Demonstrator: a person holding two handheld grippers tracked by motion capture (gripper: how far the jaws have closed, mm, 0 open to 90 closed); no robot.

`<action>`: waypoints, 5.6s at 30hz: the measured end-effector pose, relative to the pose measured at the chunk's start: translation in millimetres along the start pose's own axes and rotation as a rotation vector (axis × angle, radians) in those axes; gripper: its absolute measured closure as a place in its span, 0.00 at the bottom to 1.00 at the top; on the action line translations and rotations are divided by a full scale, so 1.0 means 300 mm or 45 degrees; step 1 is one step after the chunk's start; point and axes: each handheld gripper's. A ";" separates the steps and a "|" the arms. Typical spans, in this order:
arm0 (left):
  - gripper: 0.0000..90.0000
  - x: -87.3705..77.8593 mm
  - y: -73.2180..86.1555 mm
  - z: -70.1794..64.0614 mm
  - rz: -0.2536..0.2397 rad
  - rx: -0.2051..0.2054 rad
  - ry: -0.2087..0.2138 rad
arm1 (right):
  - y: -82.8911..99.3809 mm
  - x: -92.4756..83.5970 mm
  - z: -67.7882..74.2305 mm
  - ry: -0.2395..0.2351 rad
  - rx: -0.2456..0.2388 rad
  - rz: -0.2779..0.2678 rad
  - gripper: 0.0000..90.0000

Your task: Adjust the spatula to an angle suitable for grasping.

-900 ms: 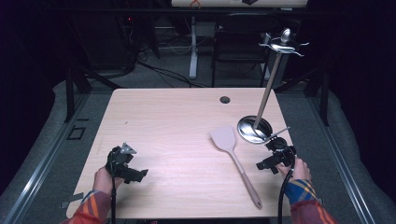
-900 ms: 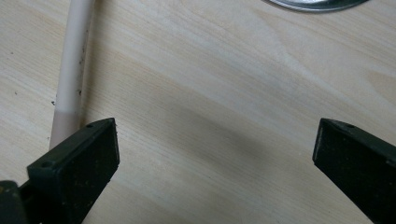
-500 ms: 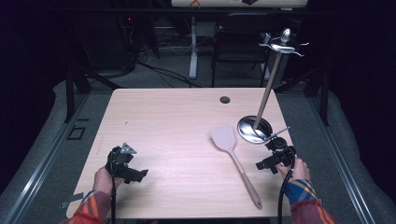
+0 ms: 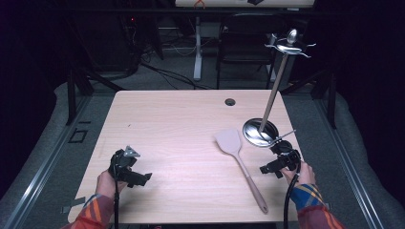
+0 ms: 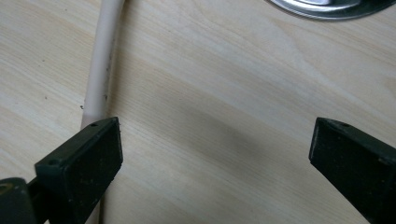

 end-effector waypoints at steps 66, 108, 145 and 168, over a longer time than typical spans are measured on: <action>0.00 0.014 -0.006 -0.006 0.029 0.000 0.013 | -0.207 0.154 0.230 0.002 -0.154 0.093 0.79; 0.00 0.016 -0.006 -0.009 0.041 0.014 0.010 | -0.215 0.164 0.383 -0.143 -0.618 0.098 0.87; 0.00 0.013 -0.005 -0.007 0.043 0.017 0.014 | -0.099 0.049 0.318 -0.218 -0.687 0.163 0.65; 0.00 0.012 -0.009 -0.015 0.037 0.022 0.017 | 0.022 0.034 0.246 -0.186 -0.671 0.344 0.82</action>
Point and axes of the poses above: each handheld gripper's, and its own axes: x roughly forward along the jaws, y roughly out of its underside, z roughly to its left, and after that the axes turned 5 degrees about -x, right-handed
